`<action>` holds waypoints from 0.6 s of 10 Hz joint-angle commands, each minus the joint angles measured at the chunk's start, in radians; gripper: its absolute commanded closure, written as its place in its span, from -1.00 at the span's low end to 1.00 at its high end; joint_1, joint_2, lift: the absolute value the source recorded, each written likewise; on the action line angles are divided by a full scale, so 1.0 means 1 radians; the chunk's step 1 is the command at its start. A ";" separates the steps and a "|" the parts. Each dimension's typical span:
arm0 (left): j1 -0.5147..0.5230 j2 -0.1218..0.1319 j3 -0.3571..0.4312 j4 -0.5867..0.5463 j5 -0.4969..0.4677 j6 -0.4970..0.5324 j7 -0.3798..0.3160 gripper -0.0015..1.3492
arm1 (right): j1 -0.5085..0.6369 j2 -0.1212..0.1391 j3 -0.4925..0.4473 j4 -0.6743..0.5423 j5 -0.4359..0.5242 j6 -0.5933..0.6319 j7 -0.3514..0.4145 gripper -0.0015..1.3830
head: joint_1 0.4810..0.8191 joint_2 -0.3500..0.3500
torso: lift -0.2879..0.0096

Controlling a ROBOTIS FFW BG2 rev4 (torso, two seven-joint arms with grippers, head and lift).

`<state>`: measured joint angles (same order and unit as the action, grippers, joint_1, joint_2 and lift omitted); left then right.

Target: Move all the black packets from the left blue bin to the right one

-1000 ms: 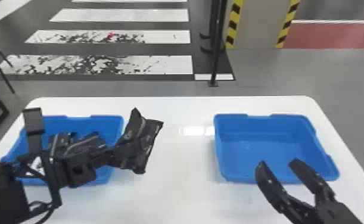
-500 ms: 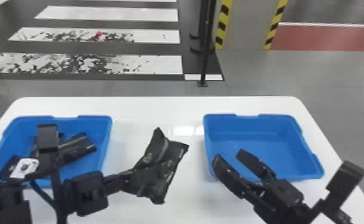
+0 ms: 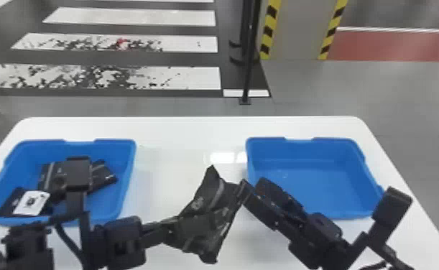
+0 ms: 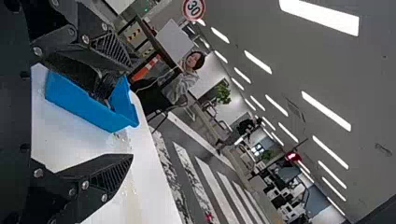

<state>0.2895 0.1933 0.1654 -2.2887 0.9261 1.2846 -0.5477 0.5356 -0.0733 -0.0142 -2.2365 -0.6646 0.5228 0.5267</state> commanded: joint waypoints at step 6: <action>-0.005 -0.002 0.010 0.000 -0.009 0.001 0.000 0.78 | -0.008 -0.017 0.092 0.029 -0.239 0.074 0.038 0.85 | 0.27 0.20 | -0.10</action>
<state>0.2838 0.1914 0.1754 -2.2887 0.9173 1.2860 -0.5476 0.5276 -0.0904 0.0767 -2.2088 -0.9039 0.5965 0.5656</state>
